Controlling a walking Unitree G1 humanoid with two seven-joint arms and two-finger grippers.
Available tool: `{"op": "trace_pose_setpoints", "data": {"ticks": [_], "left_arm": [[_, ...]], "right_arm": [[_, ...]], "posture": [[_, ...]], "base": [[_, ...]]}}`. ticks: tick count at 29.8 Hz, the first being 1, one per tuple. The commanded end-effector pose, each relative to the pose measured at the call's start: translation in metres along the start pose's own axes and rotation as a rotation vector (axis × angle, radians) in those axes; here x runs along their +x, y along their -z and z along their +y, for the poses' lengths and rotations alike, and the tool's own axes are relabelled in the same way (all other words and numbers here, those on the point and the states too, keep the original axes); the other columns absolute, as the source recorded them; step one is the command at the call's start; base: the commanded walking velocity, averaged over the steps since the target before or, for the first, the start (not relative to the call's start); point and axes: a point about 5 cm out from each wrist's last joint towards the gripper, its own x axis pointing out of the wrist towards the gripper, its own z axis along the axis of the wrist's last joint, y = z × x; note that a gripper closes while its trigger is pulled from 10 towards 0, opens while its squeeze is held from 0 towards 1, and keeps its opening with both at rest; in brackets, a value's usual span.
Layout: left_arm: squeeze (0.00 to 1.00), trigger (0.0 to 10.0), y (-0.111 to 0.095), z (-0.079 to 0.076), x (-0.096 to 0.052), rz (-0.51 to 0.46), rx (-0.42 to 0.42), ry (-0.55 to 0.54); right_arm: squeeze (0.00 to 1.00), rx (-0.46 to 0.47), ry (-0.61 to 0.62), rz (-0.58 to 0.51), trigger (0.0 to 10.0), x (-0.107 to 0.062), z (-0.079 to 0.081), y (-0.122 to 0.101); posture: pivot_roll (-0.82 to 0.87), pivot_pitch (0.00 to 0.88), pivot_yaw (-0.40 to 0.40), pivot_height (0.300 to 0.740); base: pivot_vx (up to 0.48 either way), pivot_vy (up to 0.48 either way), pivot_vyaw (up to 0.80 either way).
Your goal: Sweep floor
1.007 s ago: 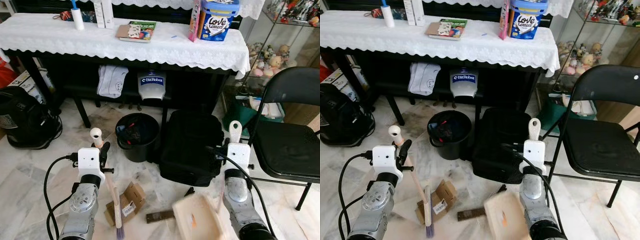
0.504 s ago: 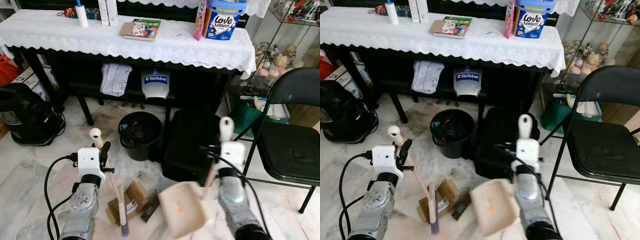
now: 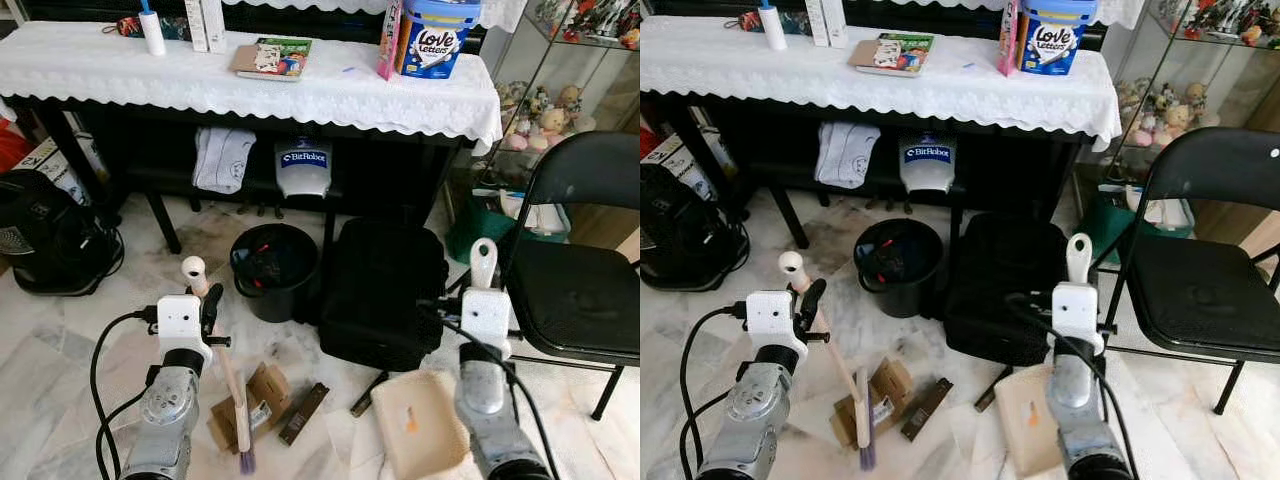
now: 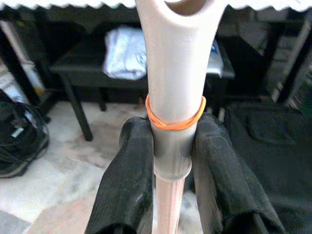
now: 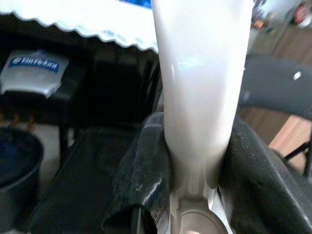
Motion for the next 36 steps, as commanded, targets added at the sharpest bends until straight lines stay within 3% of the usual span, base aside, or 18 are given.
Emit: {"op": "trace_pose_setpoints", "data": {"ticks": [1,7,13,17,19,29,33,36], "left_arm": [[0.0,10.0,0.011,-0.001,-0.004,0.066,-0.012,0.026],[0.0,10.0,0.012,0.002,-0.004,0.078,-0.016,0.032],[0.0,10.0,0.021,-0.003,-0.007,0.164,-0.083,0.126],[0.0,10.0,0.021,-0.002,-0.008,0.177,-0.152,0.139],[0.0,10.0,0.019,-0.001,-0.007,0.186,-0.226,0.162],[0.0,10.0,0.012,-0.001,-0.008,0.216,-0.344,0.252],[0.0,10.0,-0.001,-0.003,-0.005,0.181,-0.487,0.285],[0.0,10.0,-0.006,-0.006,-0.005,0.174,-0.544,0.324]], "right_arm": [[0.0,-0.031,-0.03,0.033,10.0,-0.006,0.002,0.011],[0.0,-0.044,-0.039,0.095,10.0,-0.012,0.005,0.022],[0.0,-0.043,-0.027,0.097,10.0,-0.008,0.005,0.021],[0.0,-0.042,-0.019,0.095,10.0,-0.005,0.004,0.02],[0.0,-0.04,-0.017,0.093,10.0,-0.005,0.005,0.019],[0.0,-0.04,-0.016,0.085,10.0,-0.004,0.005,0.019],[0.0,-0.037,-0.012,0.077,10.0,-0.003,0.005,0.017],[0.0,-0.036,-0.012,0.074,10.0,-0.003,0.005,0.017]], "posture": [[0.07,0.082,-0.044,0.74],[0.07,0.086,-0.04,0.74],[0.07,0.089,-0.039,0.74],[0.08,0.093,-0.039,0.74],[0.08,0.093,-0.039,0.74],[0.08,0.098,-0.037,0.74],[0.08,0.099,-0.037,0.74],[0.08,0.098,-0.037,0.74]], "base": [[0.0,0.0,0.0],[0.0,0.0,0.0],[0.0,0.0,0.0],[0.0,0.0,0.0],[0.0,0.0,0.0],[0.0,0.0,0.0],[0.0,0.0,0.0],[0.0,0.0,0.0]]}}
